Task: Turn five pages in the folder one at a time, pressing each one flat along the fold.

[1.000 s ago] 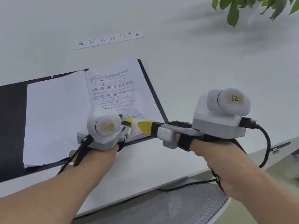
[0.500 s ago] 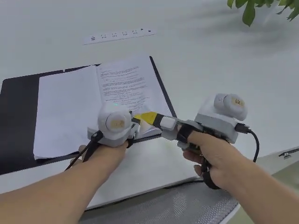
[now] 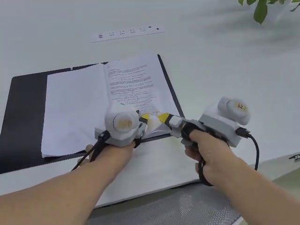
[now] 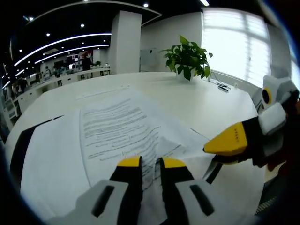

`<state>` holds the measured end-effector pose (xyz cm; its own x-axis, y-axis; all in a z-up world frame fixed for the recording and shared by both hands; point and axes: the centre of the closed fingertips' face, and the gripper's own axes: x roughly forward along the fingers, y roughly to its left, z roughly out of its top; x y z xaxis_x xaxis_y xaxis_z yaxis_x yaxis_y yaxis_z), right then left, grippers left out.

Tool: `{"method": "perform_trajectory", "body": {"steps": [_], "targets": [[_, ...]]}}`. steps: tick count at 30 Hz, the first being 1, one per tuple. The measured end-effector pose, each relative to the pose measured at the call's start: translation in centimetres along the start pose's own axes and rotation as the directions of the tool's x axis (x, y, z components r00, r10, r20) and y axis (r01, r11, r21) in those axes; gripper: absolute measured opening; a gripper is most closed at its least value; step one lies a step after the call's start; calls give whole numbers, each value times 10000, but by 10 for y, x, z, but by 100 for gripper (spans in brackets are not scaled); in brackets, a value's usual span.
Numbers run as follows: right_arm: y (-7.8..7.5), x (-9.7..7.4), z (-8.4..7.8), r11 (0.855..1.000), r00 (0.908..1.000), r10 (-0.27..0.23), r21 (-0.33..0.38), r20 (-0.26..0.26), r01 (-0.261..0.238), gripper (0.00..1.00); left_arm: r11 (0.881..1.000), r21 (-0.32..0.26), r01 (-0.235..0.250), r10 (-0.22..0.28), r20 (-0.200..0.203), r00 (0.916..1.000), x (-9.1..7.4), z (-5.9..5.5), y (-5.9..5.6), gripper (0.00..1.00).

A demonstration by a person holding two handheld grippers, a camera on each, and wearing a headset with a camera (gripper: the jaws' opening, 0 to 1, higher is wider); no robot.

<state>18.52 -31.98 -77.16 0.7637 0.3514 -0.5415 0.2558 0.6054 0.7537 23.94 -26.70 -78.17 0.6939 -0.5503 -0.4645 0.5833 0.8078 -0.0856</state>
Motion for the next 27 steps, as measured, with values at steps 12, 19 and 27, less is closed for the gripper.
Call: {"method": "perform_trajectory", "body": {"steps": [12, 19, 27], "targets": [[6, -12, 13, 9999, 9959, 27, 114, 902, -37, 0, 9927, -1145, 369, -435, -560, 9975, -4, 3, 2, 12], [34, -21, 14, 9977, 9906, 680, -138, 1191, -668, 0, 9955, -795, 507, -537, -367, 9979, -34, 18, 11, 21], [84, -32, 10, 9847, 9779, 1540, -1033, 1414, -1402, 0, 9953, -923, 289, -221, 735, 9970, -87, 53, 38, 28]]}}
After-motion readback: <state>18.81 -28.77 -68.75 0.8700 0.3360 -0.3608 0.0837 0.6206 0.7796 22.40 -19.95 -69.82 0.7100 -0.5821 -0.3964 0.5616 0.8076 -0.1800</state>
